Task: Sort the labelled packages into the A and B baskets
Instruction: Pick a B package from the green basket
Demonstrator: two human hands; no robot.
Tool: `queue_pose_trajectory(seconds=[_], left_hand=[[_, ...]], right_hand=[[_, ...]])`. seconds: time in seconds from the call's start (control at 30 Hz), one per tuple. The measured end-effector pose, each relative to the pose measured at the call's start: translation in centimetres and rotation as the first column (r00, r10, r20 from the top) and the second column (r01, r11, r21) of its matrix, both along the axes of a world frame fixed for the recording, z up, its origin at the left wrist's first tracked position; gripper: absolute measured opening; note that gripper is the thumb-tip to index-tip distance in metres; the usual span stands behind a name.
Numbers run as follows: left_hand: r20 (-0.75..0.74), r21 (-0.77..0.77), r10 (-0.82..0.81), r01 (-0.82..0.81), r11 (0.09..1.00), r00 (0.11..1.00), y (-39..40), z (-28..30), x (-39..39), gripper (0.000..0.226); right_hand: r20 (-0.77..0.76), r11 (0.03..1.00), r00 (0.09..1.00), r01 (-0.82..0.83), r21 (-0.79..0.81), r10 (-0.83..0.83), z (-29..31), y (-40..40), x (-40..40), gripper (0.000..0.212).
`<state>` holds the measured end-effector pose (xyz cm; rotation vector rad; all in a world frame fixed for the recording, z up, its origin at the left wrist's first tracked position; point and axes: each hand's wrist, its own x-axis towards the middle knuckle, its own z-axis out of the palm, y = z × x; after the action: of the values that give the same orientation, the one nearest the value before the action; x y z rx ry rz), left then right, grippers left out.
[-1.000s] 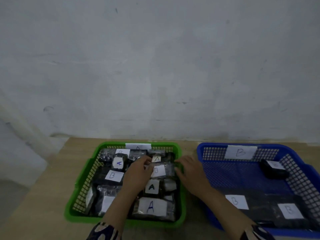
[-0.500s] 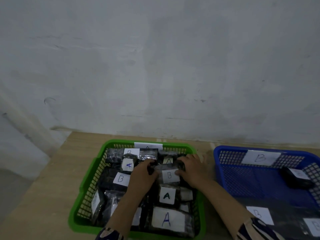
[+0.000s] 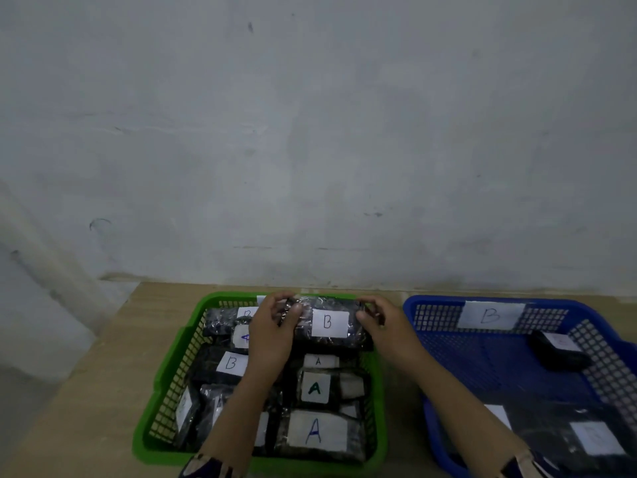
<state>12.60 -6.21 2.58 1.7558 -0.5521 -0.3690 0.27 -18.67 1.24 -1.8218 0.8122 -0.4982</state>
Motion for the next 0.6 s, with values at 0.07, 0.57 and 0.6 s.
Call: queue_pose_trajectory(seconds=[0.07, 0.57, 0.6], left_hand=[[0.007, -0.022, -0.039, 0.039, 0.999, 0.999, -0.1, 0.6, -0.8, 0.02], [-0.046, -0.051, -0.298, 0.296, 0.954, 0.953, -5.7, -0.4, -11.8, 0.02], [-0.052, -0.047, -0.303, 0.301, 0.952, 0.951, -6.1, -0.5, -12.5, 0.019]], right_hand=[[0.066, 0.999, 0.997, 0.034, 0.018, -0.035, 0.7, -0.1, -1.1, 0.024], [0.114, 0.933, 0.935, 0.314, 0.177, -0.336, 0.5, -3.0, -15.7, 0.017], [0.107, 0.931, 0.935, 0.316, 0.181, -0.338, 0.3, -3.3, -16.6, 0.015]])
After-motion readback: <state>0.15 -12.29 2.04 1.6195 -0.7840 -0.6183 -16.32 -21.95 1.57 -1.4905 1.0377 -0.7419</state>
